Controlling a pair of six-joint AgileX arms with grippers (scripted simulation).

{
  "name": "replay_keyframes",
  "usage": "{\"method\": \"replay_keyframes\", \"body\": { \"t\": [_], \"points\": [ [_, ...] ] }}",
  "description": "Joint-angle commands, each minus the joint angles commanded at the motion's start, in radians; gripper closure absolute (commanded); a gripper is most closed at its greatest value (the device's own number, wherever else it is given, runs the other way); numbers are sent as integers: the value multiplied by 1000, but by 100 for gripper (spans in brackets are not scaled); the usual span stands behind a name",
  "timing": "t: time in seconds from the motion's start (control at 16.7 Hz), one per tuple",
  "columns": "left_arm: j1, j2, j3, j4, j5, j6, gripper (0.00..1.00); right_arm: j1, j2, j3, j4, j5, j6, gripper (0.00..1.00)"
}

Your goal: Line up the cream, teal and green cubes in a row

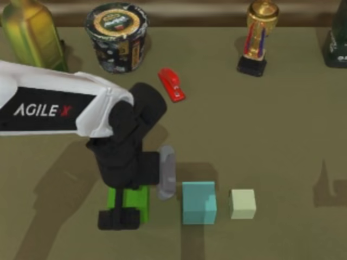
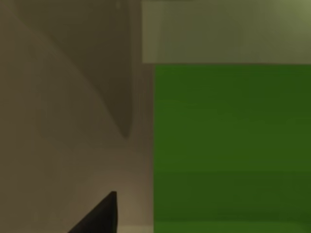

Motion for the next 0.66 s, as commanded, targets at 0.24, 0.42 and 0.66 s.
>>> {"method": "replay_keyframes", "body": {
  "t": [0.24,0.42,0.66],
  "points": [
    [4,-30,48,-75,0,1,0,0,0,0,0,0,0,0],
    [13,-78,112,-202,0,0,0,0,0,0,0,0,0,0],
    [19,-115,153,-268,-1,-3,0,0,0,0,0,0,0,0]
  ]
}}
